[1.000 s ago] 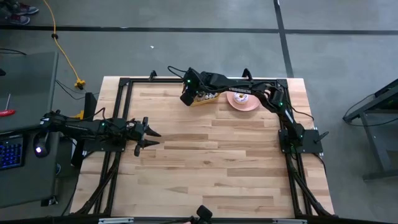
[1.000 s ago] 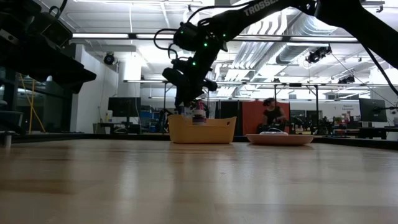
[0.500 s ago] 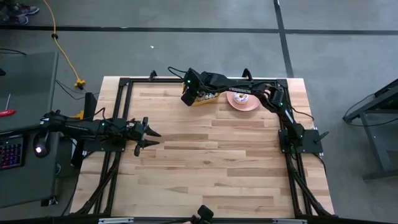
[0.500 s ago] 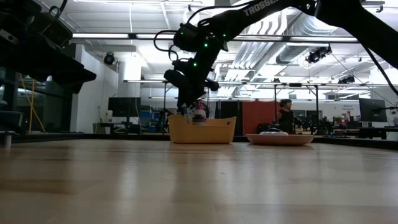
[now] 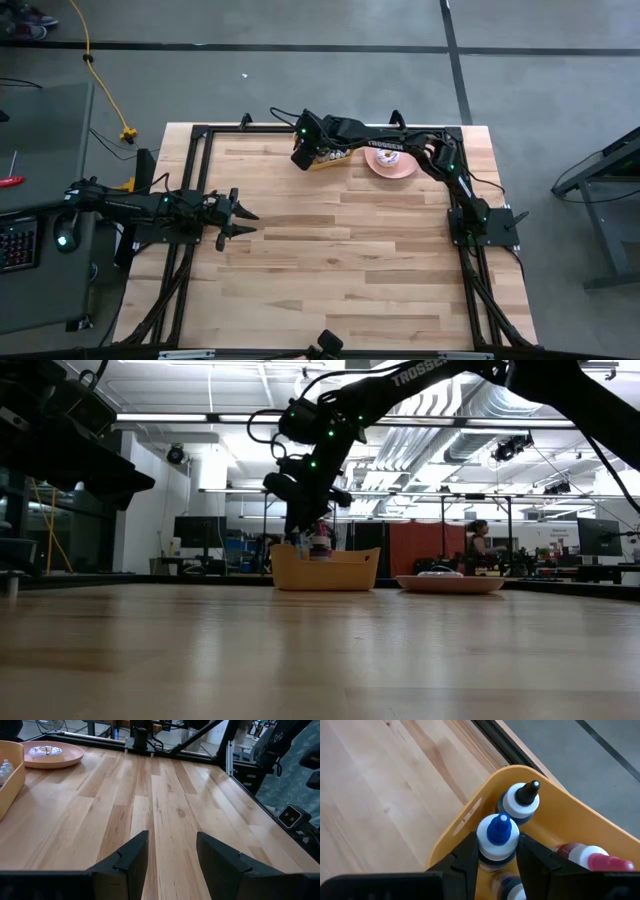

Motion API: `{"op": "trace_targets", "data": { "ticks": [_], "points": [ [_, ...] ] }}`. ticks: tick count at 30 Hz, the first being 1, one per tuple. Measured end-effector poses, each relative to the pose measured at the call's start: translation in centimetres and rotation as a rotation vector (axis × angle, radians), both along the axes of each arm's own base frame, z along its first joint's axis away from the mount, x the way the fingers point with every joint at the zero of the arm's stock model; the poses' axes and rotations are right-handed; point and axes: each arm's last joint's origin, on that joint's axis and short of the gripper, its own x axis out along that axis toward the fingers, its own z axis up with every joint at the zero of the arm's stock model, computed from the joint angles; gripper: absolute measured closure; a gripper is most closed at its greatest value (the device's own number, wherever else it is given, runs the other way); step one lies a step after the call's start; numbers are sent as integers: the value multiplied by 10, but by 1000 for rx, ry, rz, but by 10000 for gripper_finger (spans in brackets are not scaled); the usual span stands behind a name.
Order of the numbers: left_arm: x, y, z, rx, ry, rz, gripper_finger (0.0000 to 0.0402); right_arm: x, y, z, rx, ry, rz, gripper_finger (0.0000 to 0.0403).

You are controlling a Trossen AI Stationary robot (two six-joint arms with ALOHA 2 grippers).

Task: Pick & Place food coloring
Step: Put the large blue food coloring bottle into the yellow bin

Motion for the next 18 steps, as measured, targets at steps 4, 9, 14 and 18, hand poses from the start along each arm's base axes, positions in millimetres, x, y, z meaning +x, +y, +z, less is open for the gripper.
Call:
{"op": "trace_targets", "data": {
  "ticks": [4, 9, 14, 18],
  "points": [
    [0, 0, 0, 0, 0, 0, 238, 0, 0, 0, -1, -5, -1, 300],
    [0, 0, 0, 0, 0, 0, 238, 0, 1, 0, 11, 1, 6, 300],
    [0, 0, 0, 0, 0, 0, 238, 0, 1, 0, 12, 1, 6, 291],
    [0, 0, 0, 0, 0, 0, 238, 0, 2, -1, 15, 6, 8, 281]
  ]
}}
